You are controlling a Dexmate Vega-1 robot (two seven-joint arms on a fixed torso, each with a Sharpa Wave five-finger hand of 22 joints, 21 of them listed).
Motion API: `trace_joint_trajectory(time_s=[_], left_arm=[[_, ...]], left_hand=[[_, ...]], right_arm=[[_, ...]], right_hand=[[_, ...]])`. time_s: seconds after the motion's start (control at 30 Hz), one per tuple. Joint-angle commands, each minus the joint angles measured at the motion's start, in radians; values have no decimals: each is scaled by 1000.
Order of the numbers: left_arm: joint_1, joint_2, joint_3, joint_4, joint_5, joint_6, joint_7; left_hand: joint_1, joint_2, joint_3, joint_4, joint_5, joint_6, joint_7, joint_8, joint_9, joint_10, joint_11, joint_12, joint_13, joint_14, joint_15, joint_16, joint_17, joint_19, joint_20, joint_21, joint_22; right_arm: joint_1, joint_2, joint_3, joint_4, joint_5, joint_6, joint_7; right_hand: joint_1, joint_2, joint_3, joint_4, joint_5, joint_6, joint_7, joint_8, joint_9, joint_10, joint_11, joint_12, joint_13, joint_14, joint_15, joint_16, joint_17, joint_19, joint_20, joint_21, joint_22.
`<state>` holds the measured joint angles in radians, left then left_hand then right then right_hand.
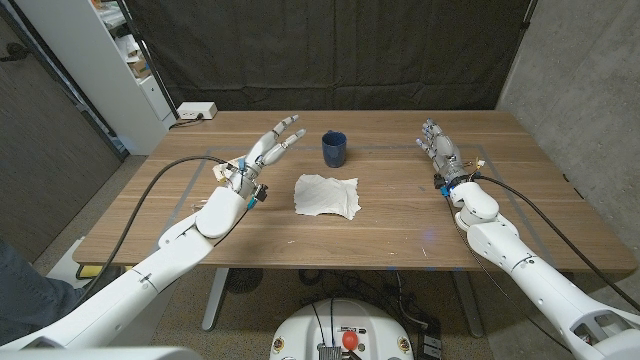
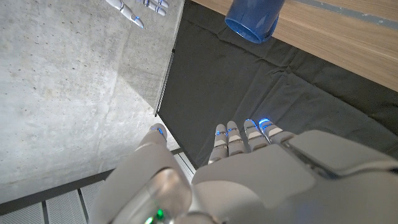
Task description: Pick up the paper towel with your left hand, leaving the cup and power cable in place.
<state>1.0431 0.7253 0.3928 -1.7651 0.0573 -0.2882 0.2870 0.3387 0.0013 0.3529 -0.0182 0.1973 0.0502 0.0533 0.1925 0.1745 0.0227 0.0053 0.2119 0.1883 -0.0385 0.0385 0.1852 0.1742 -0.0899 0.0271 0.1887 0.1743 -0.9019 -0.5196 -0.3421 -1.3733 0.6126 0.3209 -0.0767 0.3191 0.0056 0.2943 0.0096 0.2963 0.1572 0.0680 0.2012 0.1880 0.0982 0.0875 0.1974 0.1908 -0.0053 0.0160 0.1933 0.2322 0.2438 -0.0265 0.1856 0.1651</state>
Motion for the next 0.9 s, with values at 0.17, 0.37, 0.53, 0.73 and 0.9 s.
trace_joint_trajectory(time_s=[0.17,0.37,0.53,0.73,0.9], left_arm=[[8,-2,16,-15,132,16,66],[5,2,23,-23,162,28,68],[1,0,30,-23,175,30,71],[-7,3,42,-30,194,45,61],[-10,5,48,-31,205,46,60]], left_hand=[[10,3,3,-6,-3,16,-1,6,5,11,-1,8,4,6,1,5,4,-9,-4,6,3],[13,5,4,-9,-3,22,-3,7,5,18,-6,10,4,10,-1,5,4,-9,-5,6,3],[16,6,5,-12,-2,27,-6,8,5,19,-5,10,4,9,-2,5,4,-9,-5,6,3],[20,8,7,-16,-2,32,-7,9,6,19,-1,9,4,9,-3,4,4,-11,-4,5,3],[24,9,8,-19,-2,34,-7,8,6,20,-6,9,5,8,-4,3,4,-11,-2,5,3]], right_arm=[[0,14,-3,9,0,13,0],[3,17,-4,12,0,14,1],[5,20,-2,17,2,19,3],[8,19,-1,18,1,23,3],[9,19,1,18,3,22,4]], right_hand=[[3,8,0,-6,4,14,-3,1,4,15,1,5,2,10,2,11,-1,7,2,6,5],[2,8,-1,-7,3,17,-2,2,4,17,0,5,2,11,1,11,-2,8,1,7,5],[1,8,-2,-7,3,17,-2,2,4,17,0,5,2,11,1,11,-3,8,1,7,5],[0,9,-2,-6,2,18,-3,1,4,19,1,6,2,12,1,11,-3,8,1,7,5],[-1,9,-3,-6,2,19,-2,1,4,19,0,6,2,12,1,12,-4,8,1,6,5]])
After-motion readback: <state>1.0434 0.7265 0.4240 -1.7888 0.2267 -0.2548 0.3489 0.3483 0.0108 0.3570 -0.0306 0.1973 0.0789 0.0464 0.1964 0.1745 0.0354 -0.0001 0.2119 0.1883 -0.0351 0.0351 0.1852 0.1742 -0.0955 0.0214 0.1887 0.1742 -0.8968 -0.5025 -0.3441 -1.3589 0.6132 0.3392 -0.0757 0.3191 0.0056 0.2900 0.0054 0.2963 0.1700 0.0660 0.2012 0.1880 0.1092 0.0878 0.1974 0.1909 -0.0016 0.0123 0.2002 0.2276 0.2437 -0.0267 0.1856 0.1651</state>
